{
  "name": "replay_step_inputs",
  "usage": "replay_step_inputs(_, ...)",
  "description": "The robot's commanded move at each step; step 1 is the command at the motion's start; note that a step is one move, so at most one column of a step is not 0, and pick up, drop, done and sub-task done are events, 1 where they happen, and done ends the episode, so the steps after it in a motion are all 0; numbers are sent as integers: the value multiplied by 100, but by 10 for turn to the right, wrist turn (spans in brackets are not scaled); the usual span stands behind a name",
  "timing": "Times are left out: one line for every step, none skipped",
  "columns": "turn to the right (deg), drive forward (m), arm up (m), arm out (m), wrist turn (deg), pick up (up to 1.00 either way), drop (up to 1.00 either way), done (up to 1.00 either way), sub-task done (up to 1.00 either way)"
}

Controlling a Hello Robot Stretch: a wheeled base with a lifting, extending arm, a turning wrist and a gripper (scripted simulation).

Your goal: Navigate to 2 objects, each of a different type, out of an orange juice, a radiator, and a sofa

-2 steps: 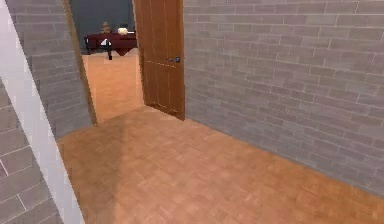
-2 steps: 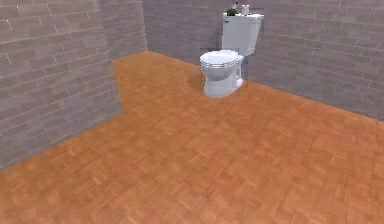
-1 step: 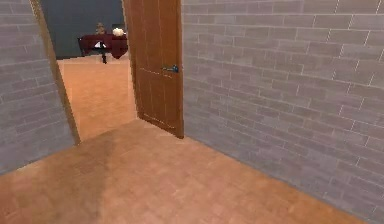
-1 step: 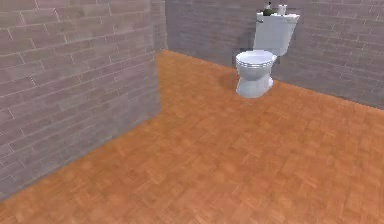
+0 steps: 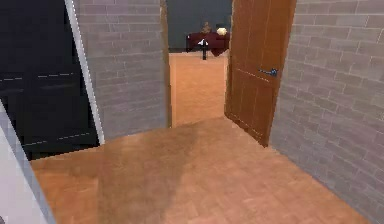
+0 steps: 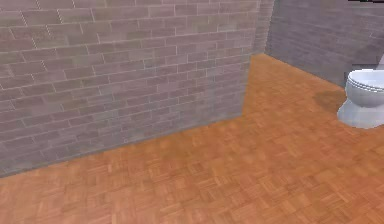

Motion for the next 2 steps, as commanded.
replay_step_inputs(0,75,0,0,0,0,0,0,0)
replay_step_inputs(-450,0,0,0,0,0,0,0,0)
